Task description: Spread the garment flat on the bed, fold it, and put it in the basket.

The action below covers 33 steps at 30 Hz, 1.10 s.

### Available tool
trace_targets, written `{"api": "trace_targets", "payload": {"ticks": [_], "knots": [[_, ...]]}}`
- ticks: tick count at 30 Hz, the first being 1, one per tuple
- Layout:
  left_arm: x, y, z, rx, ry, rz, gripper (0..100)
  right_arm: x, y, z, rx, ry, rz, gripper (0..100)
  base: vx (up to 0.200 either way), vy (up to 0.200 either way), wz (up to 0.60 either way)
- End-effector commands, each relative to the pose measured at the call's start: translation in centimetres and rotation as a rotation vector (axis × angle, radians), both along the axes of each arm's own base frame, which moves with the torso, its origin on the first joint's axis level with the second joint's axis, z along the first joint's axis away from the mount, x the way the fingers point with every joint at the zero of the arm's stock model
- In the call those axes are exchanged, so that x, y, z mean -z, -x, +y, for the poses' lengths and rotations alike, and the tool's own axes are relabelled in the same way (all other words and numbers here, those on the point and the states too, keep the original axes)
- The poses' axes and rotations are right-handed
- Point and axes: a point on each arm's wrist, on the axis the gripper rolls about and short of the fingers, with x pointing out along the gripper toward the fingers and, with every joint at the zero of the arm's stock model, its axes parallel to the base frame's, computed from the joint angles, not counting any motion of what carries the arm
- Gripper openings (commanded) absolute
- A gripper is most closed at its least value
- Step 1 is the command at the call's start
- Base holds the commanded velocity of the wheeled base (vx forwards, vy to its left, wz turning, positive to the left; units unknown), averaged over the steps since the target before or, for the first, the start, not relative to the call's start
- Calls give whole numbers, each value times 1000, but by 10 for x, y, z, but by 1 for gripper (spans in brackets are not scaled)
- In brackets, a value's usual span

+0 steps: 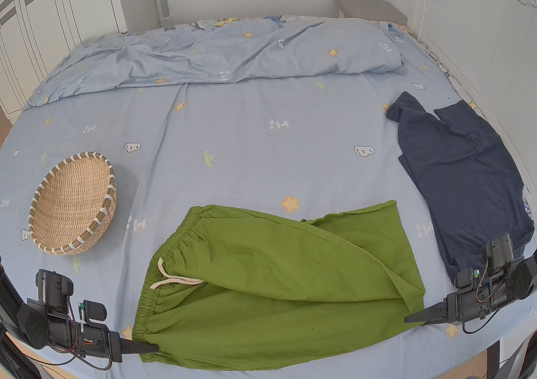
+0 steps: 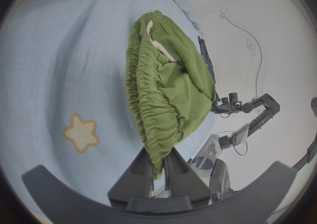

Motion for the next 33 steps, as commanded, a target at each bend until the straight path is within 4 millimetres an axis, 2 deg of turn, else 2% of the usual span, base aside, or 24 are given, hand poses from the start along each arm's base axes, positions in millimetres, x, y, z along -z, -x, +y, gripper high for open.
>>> {"api": "trace_targets", "payload": {"ticks": [1, 19, 20, 33], "knots": [[0, 3, -1, 4, 1, 7, 0, 3, -5, 1, -16, -48, 14, 100, 0, 0, 0], [1, 3, 0, -3, 1, 14, 0, 9, -10, -2, -6, -67, 0, 100, 0, 0, 0], [1, 3, 0, -3, 1, 12, 0, 9, -11, -2, -5, -67, -2, 0, 0, 0, 0], [2, 2, 2, -14, -1, 16, 0, 10, -12, -8, 25, -63, 3, 0, 0, 0, 0]]}}
